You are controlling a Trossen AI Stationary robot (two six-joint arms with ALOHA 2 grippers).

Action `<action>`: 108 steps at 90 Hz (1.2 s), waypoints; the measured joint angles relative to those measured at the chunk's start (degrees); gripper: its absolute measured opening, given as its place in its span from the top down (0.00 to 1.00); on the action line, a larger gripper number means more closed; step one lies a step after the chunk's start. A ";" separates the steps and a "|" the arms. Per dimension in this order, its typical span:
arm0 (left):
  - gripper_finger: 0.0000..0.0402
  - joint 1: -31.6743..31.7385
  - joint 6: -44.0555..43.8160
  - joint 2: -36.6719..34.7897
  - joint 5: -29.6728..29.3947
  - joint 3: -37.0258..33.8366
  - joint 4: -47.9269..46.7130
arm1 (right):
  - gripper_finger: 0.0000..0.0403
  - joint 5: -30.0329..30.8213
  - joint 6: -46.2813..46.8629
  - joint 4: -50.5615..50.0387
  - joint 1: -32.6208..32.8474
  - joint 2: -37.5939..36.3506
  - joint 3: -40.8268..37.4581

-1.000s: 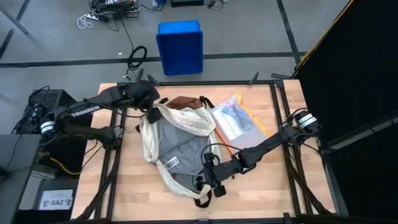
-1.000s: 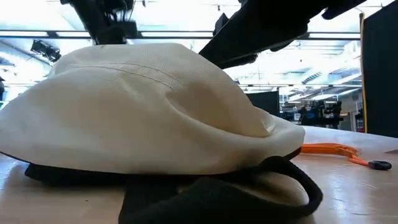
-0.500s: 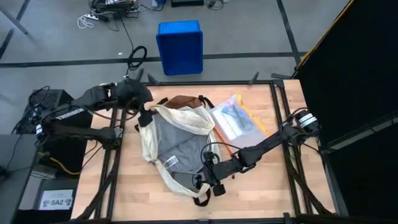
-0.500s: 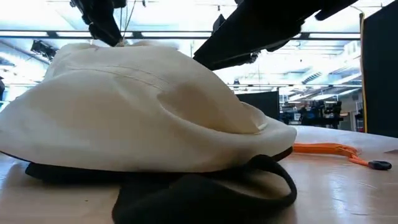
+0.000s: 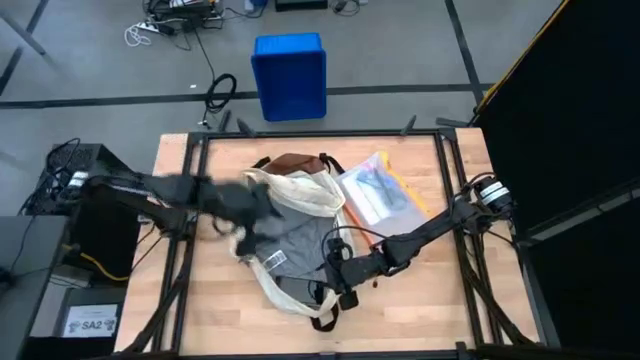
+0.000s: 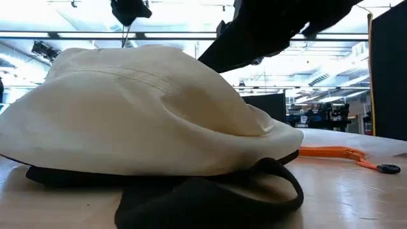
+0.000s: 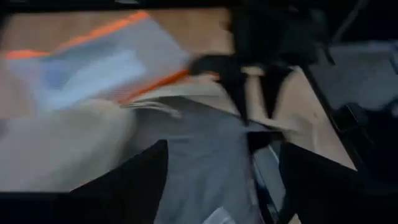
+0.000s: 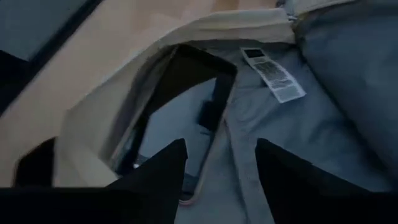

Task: Unpack backpack
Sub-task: Remove the pink cellphone from the white backpack

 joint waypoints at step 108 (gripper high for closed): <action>0.41 -19.91 -13.24 36.54 -15.56 -0.79 19.05 | 0.53 -1.90 4.47 1.06 0.59 9.28 2.32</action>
